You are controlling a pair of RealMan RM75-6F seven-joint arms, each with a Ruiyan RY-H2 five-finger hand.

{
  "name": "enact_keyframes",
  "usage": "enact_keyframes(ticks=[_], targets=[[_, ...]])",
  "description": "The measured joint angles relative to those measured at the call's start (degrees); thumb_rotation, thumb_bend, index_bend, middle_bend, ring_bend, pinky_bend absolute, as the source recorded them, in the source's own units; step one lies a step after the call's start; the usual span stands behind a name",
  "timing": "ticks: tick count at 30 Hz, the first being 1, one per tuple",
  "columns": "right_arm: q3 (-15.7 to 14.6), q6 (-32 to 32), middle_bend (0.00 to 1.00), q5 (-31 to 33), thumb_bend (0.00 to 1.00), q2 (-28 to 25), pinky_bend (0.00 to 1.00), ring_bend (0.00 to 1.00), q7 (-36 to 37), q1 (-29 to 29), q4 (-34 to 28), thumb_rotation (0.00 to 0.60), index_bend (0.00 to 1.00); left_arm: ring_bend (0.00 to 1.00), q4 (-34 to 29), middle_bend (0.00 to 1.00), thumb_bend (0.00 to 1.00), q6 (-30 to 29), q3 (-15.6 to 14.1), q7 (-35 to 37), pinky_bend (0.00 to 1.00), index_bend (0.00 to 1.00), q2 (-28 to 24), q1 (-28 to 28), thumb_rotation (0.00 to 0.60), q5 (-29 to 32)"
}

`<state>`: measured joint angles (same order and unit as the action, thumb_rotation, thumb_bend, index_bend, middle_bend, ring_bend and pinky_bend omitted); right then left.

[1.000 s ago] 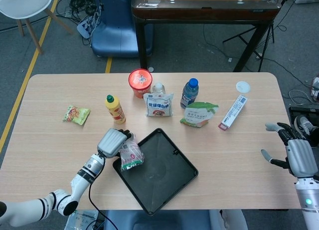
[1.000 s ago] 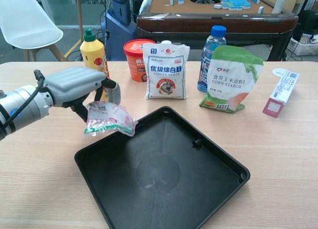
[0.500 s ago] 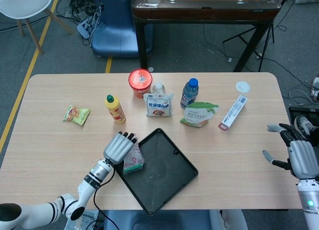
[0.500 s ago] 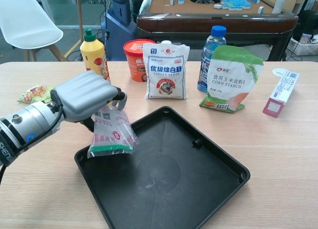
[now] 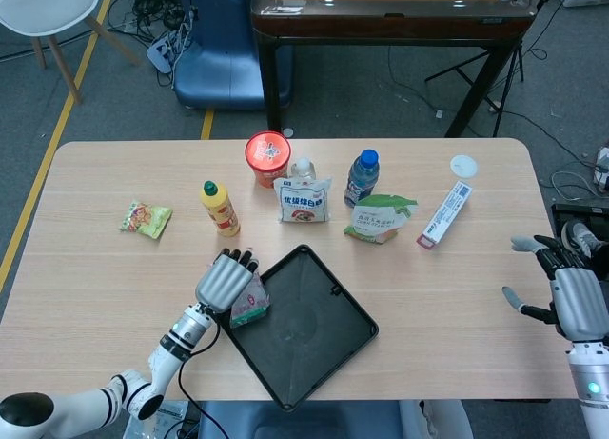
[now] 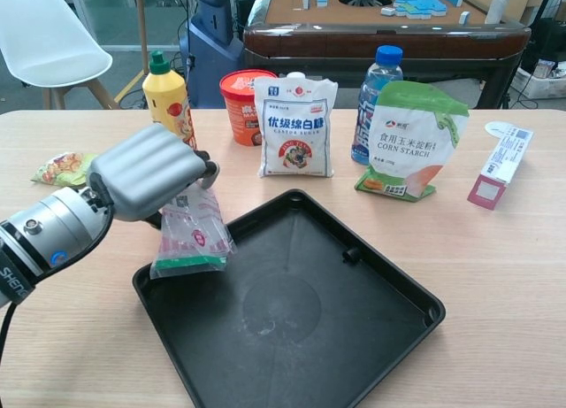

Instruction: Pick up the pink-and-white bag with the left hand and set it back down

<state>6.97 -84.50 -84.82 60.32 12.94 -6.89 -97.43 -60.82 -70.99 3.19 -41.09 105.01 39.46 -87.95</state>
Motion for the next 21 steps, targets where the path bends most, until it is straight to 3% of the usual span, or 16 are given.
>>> enact_keyframes(ticks=[10, 21], targets=[[0.0, -0.2, 0.32, 0.0, 0.23, -0.1, 0.20, 0.16, -0.2, 0.1, -0.3, 0.600, 0.24, 0.57, 4.9, 0.61, 0.28, -2.1, -0.9, -2.5, 0.65, 0.46, 2.3, -0.7, 0.600, -2.7], [0.1, -0.2, 0.32, 0.1, 0.23, -0.2, 0.20, 0.16, -0.2, 0.2, -0.4, 0.600, 0.24, 0.57, 5.8, 0.61, 0.28, -1.9, -0.7, -4.8, 0.65, 0.46, 2.9, -1.2, 0.600, -3.0]])
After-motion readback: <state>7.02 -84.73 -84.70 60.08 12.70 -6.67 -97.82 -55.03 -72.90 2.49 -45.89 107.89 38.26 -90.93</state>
